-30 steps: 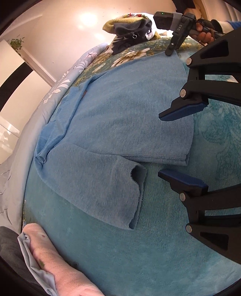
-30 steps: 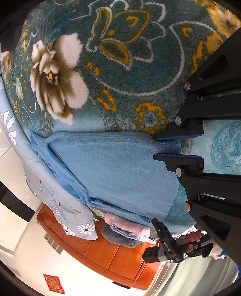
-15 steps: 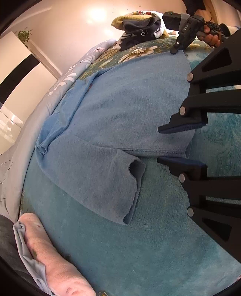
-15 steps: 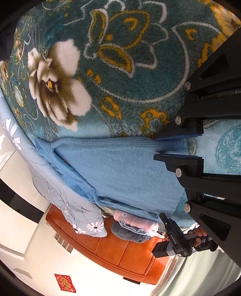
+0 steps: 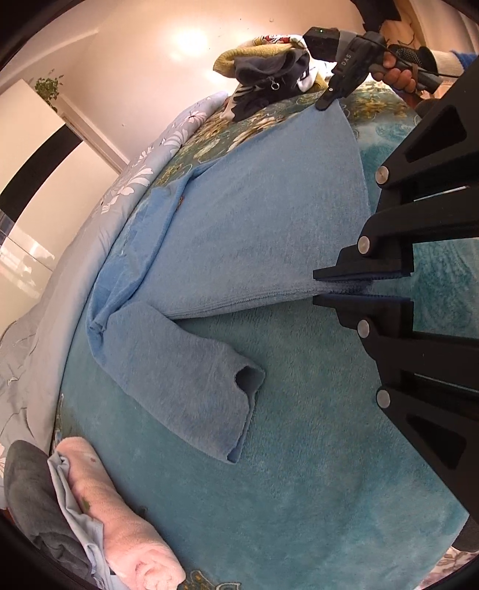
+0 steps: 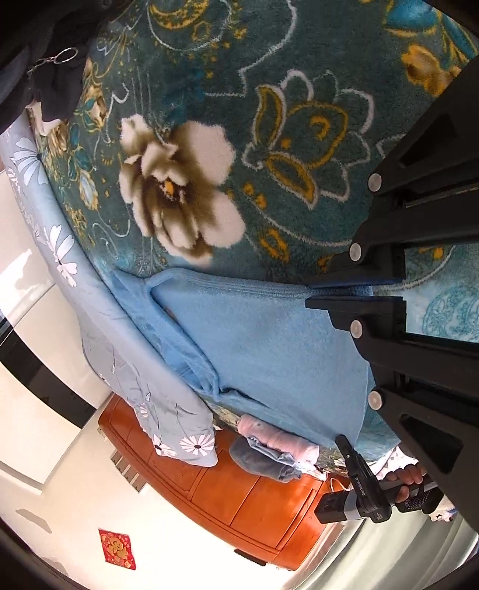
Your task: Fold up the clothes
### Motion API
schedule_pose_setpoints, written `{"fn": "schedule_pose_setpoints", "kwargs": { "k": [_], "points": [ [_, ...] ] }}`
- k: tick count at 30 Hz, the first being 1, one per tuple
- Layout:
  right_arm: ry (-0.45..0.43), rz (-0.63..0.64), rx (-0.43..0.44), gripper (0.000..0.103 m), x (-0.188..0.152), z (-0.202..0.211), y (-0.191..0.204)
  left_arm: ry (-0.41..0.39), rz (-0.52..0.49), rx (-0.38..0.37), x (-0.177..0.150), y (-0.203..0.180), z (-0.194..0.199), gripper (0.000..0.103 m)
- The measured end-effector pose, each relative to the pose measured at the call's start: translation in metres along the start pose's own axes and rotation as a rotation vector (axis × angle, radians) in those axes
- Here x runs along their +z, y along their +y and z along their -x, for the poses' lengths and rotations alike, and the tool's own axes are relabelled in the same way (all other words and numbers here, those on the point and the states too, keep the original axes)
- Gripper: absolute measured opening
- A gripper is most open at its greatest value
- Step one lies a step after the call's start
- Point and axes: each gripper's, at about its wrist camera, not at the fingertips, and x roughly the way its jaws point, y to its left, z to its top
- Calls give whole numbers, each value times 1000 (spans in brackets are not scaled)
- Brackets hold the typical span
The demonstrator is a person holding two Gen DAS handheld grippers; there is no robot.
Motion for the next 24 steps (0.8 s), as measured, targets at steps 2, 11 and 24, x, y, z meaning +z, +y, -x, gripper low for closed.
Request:
{"fn": "schedule_pose_setpoints", "kwargs": {
  "k": [2, 11, 24],
  "points": [
    [20, 4, -26, 4, -4, -7, -3, 14, 16, -9, -1, 6, -3, 7],
    [-15, 120, -179, 10, 1, 4, 12, -73, -2, 20, 6, 23, 24, 18],
    [153, 597, -51, 63, -8, -125, 205, -278, 184, 396, 35, 100, 53, 71]
  ]
}}
